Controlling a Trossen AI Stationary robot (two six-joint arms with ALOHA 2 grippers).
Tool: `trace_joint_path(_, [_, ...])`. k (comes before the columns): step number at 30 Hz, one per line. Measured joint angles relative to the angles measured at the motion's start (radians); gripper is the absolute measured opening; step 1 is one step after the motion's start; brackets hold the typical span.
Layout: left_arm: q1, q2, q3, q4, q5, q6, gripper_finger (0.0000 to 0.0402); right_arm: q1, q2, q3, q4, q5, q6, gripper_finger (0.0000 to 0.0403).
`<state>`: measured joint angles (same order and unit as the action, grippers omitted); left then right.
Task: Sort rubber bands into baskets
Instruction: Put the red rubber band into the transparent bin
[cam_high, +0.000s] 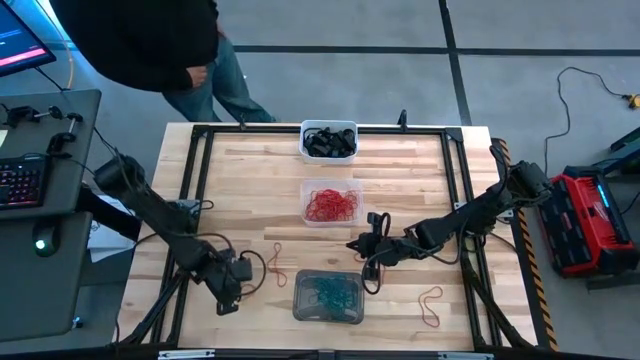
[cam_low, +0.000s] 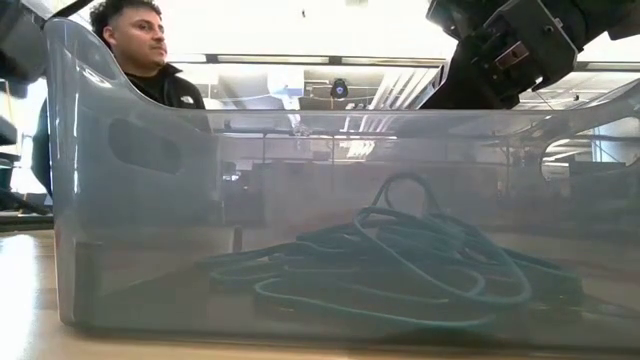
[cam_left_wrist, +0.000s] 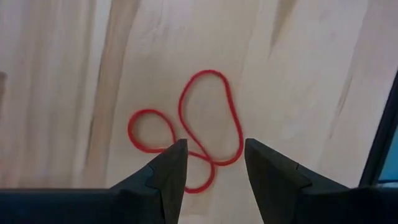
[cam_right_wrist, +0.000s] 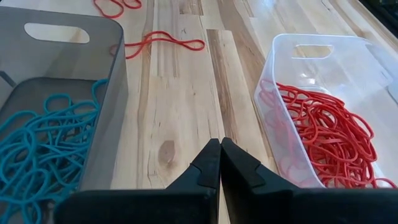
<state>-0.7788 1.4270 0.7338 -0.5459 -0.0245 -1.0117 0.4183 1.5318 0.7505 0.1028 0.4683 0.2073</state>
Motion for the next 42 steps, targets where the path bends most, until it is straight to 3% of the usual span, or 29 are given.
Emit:
trace_joint_path(15, [0.006,0.14,0.006,0.012,-0.055,-0.094,0.0148,0.0,0.0,0.0,0.0,0.0,-0.006,0.0001])
trace_joint_path(20, [0.001,0.141,0.005,-0.011,-0.07,-0.113,0.0109,0.0,0.0,0.0,0.0,0.0,-0.007,0.0001])
trace_joint_path(27, [-0.03,0.143,0.005,-0.072,-0.127,-0.11,0.0009,0.0,0.0,0.0,0.0,0.0,-0.007,0.0001])
trace_joint_path(34, [-0.036,0.139,0.048,-0.169,-0.147,-0.098,0.0001,0.0,0.0,0.0,-0.001,0.0,-0.007,0.0001])
trace_joint_path(42, [0.03,0.055,0.103,-0.323,-0.28,-0.115,0.0,0.0,0.0,0.0,-0.001,0.001,-0.007,0.0001])
